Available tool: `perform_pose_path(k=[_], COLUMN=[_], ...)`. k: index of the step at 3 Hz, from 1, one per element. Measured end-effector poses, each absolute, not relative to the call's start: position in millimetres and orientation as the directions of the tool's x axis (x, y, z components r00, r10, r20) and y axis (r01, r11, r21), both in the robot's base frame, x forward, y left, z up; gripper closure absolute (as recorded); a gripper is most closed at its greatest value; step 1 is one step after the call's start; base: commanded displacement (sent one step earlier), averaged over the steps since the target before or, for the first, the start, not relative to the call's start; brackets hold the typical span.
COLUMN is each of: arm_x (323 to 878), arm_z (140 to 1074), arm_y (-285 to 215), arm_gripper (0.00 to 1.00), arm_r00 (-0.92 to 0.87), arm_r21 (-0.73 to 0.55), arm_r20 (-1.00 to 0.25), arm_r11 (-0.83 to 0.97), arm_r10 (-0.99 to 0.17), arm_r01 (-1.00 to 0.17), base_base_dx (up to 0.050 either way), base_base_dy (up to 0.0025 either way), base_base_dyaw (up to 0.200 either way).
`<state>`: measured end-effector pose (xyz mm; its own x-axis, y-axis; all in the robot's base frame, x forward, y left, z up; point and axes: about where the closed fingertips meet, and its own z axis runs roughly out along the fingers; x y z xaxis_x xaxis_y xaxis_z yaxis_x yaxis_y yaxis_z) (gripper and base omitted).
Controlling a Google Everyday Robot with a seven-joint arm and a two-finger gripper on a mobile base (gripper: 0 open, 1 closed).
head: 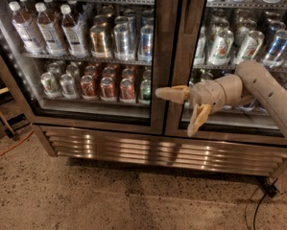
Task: Open left fridge door
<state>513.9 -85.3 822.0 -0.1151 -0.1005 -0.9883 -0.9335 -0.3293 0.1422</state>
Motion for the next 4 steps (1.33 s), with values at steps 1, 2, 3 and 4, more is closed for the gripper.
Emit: perform_pose_path(k=[1, 2, 3, 4], arm_x=[515.9, 502.1, 478.7, 478.7], arm_z=[826.0, 845.8, 898.7, 898.7], arm_y=[-90.1, -86.2, -80.8, -80.8], arm_gripper=[0.0, 0.0, 0.0, 0.0], arm_r00=[-0.159, -0.153, -0.086, -0.086], arm_r21=[0.183, 0.17, 0.102, 0.102], arm_r20=[-0.979, -0.981, -0.989, -0.989], arm_r11=[-0.199, -0.145, -0.131, -0.131], arm_r10=[-0.131, -0.119, -0.123, -0.123], arm_r01=[-0.963, -0.975, -0.986, -0.986], base_base_dx=[0.0, 0.0, 0.0, 0.0], base_base_dy=[0.0, 0.0, 0.0, 0.0], base_base_dyaw=[0.0, 0.0, 0.0, 0.0])
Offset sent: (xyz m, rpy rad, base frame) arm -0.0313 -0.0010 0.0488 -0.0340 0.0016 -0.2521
